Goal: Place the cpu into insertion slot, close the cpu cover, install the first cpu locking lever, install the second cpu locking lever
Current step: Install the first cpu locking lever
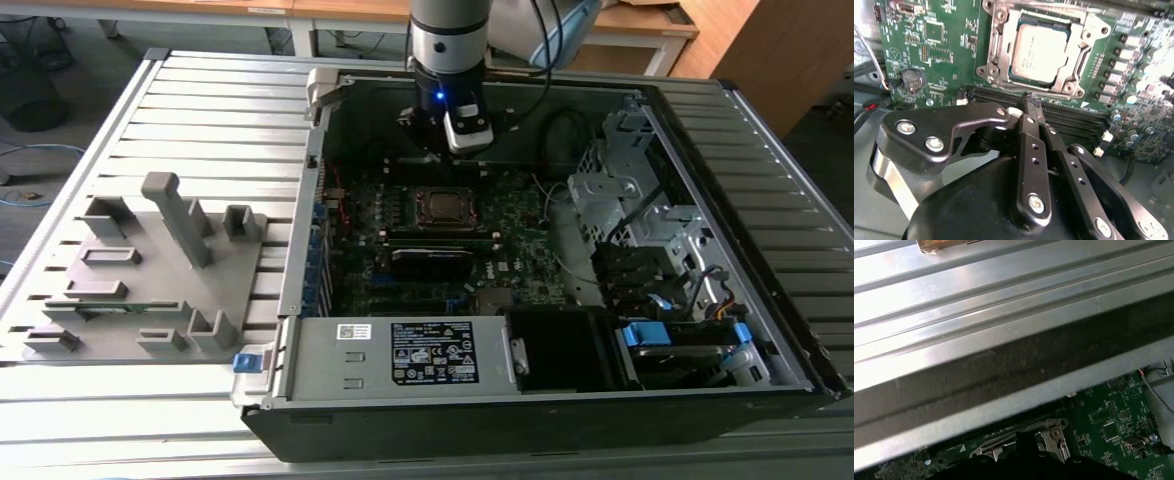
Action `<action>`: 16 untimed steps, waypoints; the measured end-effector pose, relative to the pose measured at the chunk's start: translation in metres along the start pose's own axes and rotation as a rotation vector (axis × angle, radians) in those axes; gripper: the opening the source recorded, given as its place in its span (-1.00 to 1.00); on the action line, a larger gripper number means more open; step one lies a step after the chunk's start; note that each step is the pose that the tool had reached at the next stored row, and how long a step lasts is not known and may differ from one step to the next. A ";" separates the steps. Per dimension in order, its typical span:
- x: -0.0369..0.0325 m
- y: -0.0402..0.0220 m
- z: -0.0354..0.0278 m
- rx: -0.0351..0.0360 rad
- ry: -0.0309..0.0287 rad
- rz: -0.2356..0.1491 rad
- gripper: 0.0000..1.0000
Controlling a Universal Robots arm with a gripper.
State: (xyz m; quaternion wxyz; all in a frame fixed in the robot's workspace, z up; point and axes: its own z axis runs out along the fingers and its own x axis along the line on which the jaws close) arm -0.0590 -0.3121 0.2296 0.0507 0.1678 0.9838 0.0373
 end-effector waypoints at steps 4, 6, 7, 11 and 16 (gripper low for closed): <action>-0.0020 -0.0067 -0.0005 0.0024 -0.0006 -0.004 -0.79; -0.0031 -0.0105 -0.0007 0.0032 -0.0009 -0.006 -0.79; -0.0036 -0.0125 -0.0008 0.0037 -0.0010 -0.006 -0.79; -0.0051 -0.0185 -0.0012 0.0055 -0.0014 -0.009 -0.79; -0.0055 -0.0199 -0.0013 0.0055 -0.0013 -0.011 -0.79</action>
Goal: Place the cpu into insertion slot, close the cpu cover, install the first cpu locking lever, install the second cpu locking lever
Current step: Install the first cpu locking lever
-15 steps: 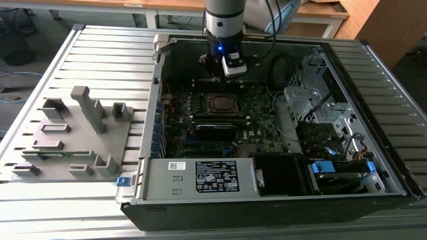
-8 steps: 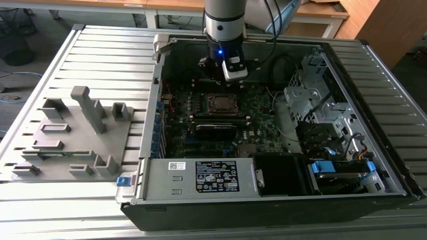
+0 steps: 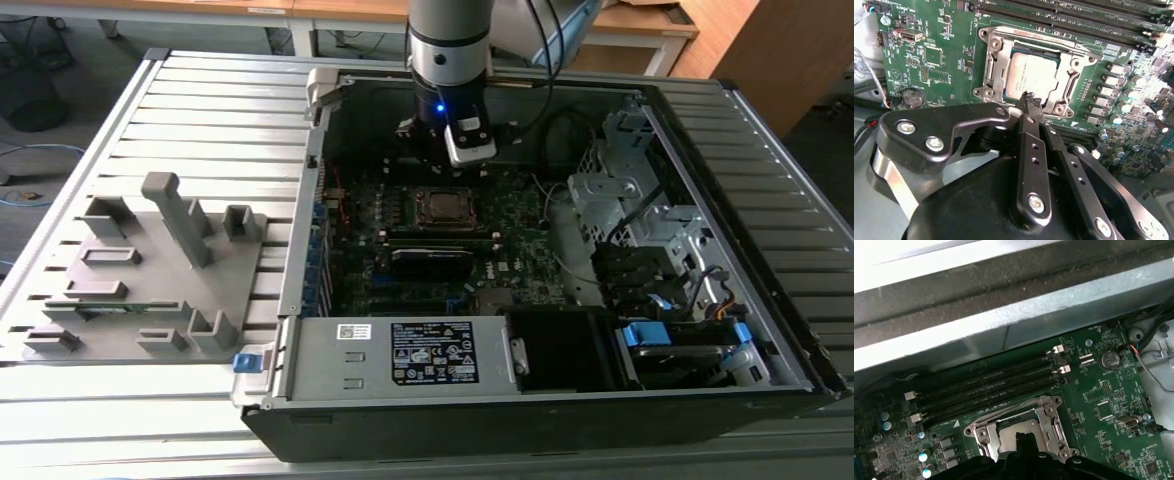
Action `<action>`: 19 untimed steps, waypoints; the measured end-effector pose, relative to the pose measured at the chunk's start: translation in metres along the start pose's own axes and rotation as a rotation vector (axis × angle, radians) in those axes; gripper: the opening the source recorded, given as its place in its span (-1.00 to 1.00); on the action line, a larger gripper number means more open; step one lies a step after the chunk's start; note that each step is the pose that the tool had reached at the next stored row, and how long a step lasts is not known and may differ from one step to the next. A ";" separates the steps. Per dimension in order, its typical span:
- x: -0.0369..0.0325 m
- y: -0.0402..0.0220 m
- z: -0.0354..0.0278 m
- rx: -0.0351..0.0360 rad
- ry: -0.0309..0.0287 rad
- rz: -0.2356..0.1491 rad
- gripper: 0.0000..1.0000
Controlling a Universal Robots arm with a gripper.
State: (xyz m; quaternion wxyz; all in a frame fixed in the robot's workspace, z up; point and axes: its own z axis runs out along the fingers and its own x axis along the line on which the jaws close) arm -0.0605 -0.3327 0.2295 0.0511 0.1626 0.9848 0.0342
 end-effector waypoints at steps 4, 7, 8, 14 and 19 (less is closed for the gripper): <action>-0.0001 -0.0001 0.0004 0.0048 0.0143 0.001 -0.79; 0.0000 -0.0001 0.0003 0.0070 0.0200 0.001 -0.79; 0.0000 -0.0001 0.0003 0.0070 0.0200 0.001 -0.79; -0.0005 0.0004 -0.0047 0.0068 0.0200 0.001 -0.79; -0.0009 0.0007 -0.0084 0.0066 0.0200 0.001 -0.79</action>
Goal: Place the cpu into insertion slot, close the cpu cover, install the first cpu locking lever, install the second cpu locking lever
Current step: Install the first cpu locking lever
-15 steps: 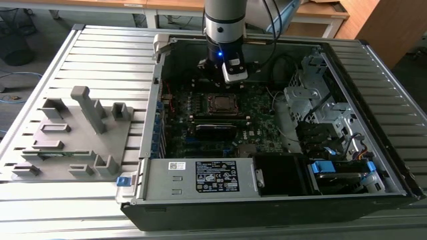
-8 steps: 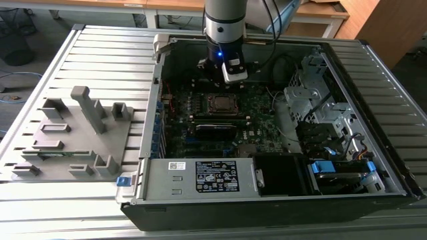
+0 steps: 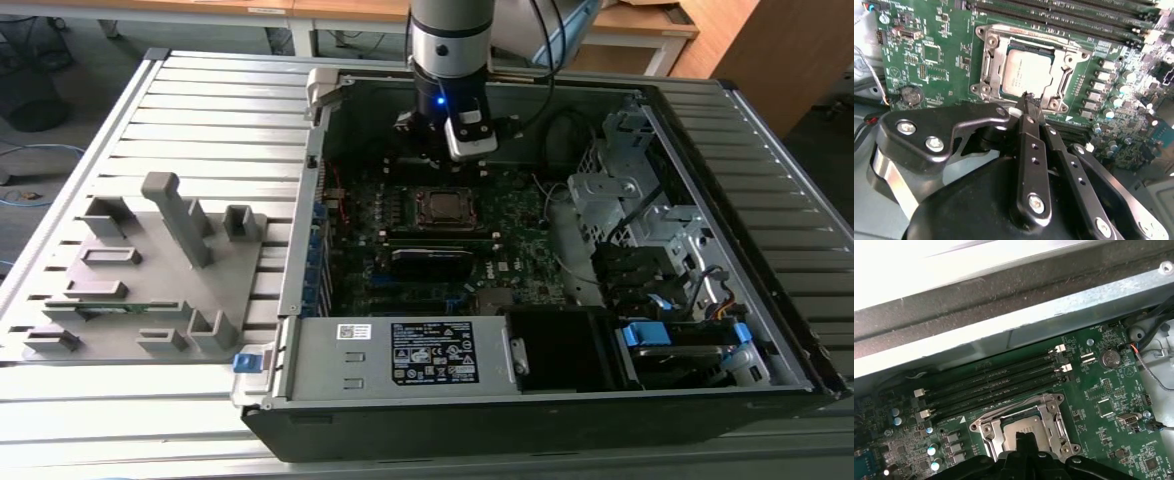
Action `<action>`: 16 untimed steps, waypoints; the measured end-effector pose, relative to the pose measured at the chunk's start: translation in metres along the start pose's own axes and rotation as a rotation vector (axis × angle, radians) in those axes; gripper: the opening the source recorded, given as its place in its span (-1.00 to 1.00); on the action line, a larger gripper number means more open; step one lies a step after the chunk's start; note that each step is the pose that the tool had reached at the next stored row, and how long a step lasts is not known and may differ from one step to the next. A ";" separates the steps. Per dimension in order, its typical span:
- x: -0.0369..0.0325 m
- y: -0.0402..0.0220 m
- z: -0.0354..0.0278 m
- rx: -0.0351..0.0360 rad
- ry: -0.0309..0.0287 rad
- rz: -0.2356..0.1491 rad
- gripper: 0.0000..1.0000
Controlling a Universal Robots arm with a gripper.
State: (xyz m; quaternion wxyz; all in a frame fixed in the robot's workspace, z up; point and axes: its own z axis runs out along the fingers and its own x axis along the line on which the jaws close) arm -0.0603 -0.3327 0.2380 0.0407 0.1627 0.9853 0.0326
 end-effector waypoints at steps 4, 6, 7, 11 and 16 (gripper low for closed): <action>-0.0011 0.0003 0.0000 -0.0003 0.0007 -0.007 -0.79; -0.0014 0.0005 0.0001 -0.0009 0.0018 -0.025 -0.79; -0.0015 0.0005 0.0003 -0.0006 0.0023 -0.034 -0.79; -0.0017 0.0005 0.0009 0.0090 0.0031 -0.070 -0.79; -0.0023 0.0006 0.0020 0.0531 0.0111 -0.099 -0.79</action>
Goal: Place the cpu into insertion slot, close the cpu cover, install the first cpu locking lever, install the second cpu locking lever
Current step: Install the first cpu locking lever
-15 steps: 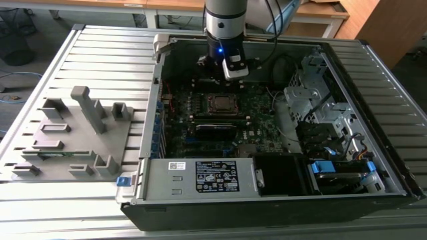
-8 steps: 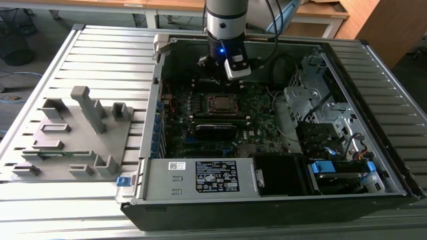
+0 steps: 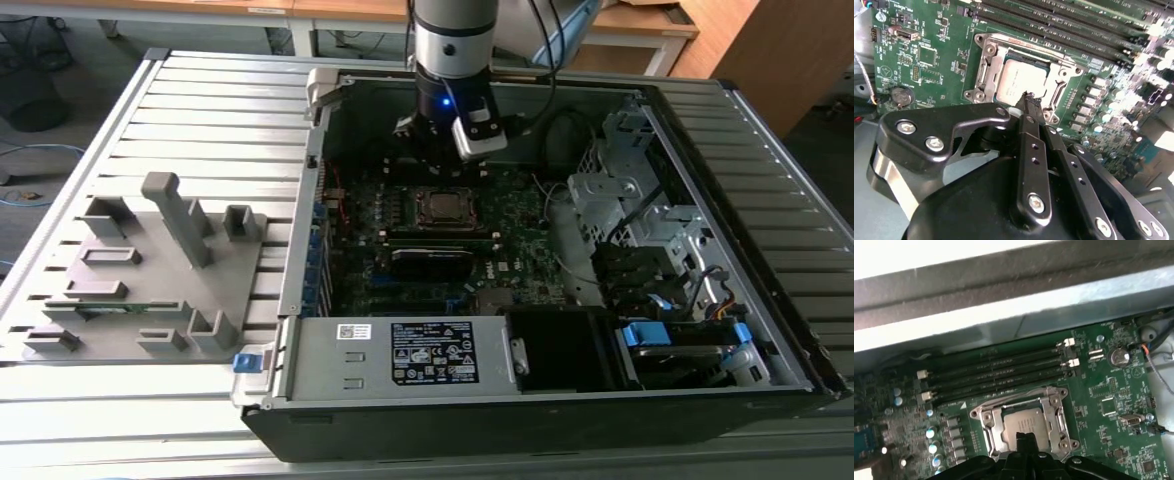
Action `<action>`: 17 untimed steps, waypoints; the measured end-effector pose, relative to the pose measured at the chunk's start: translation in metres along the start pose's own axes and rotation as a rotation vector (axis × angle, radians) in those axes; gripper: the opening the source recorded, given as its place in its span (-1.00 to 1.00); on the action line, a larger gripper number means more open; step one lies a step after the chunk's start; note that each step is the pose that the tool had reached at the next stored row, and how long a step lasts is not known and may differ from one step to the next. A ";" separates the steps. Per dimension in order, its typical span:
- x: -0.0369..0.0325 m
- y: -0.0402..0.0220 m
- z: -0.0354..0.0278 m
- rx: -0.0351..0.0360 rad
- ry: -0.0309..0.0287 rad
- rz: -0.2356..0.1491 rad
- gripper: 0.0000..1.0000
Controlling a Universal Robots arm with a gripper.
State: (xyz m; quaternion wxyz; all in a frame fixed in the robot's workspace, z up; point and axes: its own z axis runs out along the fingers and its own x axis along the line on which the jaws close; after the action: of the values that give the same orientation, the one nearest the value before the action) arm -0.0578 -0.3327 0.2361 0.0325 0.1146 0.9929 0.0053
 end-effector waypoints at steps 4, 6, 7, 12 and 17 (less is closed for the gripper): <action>-0.0034 0.0008 0.0013 0.0005 0.0044 -0.026 -0.79; -0.0061 0.0014 0.0021 -0.0003 0.0048 -0.036 -0.79; -0.0072 0.0017 0.0025 -0.0005 0.0049 -0.041 -0.79; -0.0088 0.0020 0.0046 -0.0034 0.0058 -0.089 -0.79; -0.0088 0.0020 0.0060 -0.0078 0.0070 -0.160 -0.79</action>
State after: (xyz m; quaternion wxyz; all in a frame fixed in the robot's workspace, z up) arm -0.0484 -0.3328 0.2307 0.0298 0.0348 0.9989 0.0069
